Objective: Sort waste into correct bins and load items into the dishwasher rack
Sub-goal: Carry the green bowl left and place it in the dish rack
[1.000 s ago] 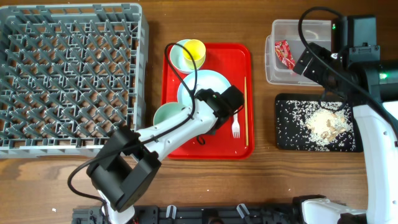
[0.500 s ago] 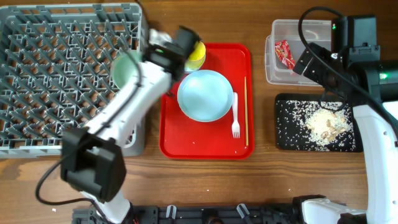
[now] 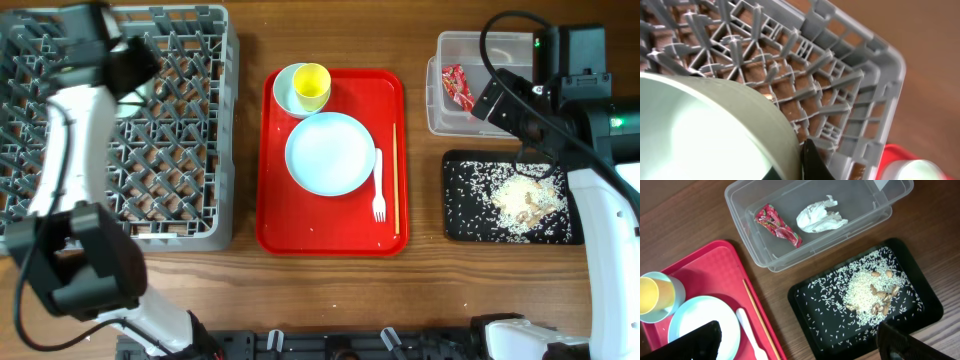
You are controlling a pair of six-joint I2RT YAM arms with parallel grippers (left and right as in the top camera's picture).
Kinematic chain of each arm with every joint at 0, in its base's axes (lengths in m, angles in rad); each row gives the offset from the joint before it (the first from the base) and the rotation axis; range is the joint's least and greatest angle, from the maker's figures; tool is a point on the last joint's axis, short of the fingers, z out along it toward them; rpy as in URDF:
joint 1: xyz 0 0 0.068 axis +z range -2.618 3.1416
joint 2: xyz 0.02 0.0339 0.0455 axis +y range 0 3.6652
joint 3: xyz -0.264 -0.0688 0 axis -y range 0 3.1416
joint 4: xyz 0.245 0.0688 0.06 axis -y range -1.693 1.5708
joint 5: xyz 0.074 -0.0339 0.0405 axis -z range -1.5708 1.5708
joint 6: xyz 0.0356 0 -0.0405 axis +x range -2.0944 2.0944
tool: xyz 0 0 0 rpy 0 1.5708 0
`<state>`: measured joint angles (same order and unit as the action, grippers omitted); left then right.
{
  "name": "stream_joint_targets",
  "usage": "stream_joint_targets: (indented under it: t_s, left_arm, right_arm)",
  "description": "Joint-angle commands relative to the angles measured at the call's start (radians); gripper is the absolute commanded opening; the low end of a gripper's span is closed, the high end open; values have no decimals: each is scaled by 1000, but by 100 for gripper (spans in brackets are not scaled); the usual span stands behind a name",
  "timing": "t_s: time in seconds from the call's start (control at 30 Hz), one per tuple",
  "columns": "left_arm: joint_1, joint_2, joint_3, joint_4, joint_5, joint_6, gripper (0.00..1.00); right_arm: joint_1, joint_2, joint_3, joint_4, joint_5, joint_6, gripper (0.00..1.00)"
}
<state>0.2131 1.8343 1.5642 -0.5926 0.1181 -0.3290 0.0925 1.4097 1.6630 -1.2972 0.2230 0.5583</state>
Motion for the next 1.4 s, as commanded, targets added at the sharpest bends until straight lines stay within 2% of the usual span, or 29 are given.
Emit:
stream_joint_targets:
  t_s: [0.0,0.07,0.2,0.33,0.67,0.77,0.87,0.93,0.97,1.13,1.37]
  left_arm:
    - [166,-8,10,47,588,-54,4]
    - [233,5,10,69,759,-54,4]
    - [325,31,10,66,936,-53,4]
    - [346,92,6,62,1053,-53,4]
    - [384,179,6,8,1052,-53,5]
    - [417,179,6,-45,1052,-53,12]
    - [447,179,6,-79,1052,-53,15]
    - [463,179,6,-99,1052,-53,29]
    - [477,179,6,-121,1052,-53,30]
    - [524,173,7,-161,1051,-47,30]
    - [645,133,7,-289,905,-37,30]
  right_arm:
    - [-2,8,6,2,24,-8,100]
    - [-2,8,6,2,24,-8,100]
    - [-2,8,6,2,24,-8,100]
    - [-2,8,6,2,24,-8,100]
    - [-2,8,6,2,24,-8,100]
    - [-2,8,6,2,24,-8,100]
    - [-2,8,6,2,24,-8,99]
    - [-2,8,6,2,24,-8,100]
    - [-2,8,6,2,23,-8,100]
    - [-2,8,6,2,24,-8,100]
    - [-2,8,6,2,23,-8,100]
